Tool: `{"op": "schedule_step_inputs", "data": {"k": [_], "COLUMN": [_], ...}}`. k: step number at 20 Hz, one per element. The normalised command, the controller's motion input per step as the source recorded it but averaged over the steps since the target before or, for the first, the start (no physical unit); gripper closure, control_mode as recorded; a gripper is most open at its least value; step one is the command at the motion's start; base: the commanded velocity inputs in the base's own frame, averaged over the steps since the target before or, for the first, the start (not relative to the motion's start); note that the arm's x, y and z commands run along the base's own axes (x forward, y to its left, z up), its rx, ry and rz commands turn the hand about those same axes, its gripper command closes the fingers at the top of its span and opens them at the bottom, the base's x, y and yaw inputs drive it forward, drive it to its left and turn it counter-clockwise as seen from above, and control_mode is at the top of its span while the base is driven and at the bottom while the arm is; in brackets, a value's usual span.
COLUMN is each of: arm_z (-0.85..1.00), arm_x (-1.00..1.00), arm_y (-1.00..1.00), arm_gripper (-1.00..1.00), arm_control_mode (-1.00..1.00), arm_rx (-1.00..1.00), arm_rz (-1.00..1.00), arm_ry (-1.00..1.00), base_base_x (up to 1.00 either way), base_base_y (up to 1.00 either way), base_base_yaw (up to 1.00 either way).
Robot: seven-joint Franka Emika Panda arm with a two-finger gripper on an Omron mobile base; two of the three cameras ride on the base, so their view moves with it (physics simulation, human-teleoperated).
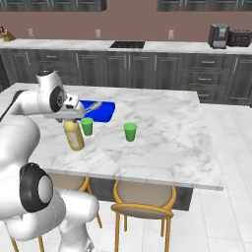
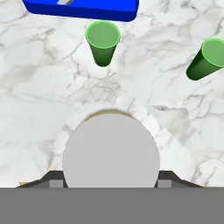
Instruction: Place the drinks on the dining counter in a tight cluster.
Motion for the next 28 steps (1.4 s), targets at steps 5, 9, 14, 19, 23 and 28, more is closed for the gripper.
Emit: {"op": "schedule_step_inputs", "data": {"k": [5, 9, 14, 19, 23, 28], "arm_z": [0.00, -0.03, -0.20, -0.18, -0.08, -0.13], "arm_x": [0.31, 0.33, 0.21, 0.36, 0.36, 0.29], "arm_y": [-0.29, -0.17, -0.13, -0.16, -0.12, -0.01], "arm_gripper": [1.00, 1.00, 1.00, 1.00, 1.00, 1.00], "arm_control_mode": [-1.00, -1.00, -1.00, -1.00, -1.00, -1.00], "arm_rx": [0.00, 0.00, 0.00, 0.03, 0.11, 0.09], "arm_rz": [-0.02, 0.00, 0.00, 0.00, 0.00, 0.00], "arm_ry": [-0.14, -0.18, -0.13, -0.02, 0.03, 0.05], "base_base_x": [0.00, 0.00, 0.00, 0.00, 0.00, 0.00], "base_base_y": [0.00, 0.00, 0.00, 0.00, 0.00, 0.00], "base_base_yaw": [0.00, 0.00, 0.00, 0.00, 0.00, 0.00]}}
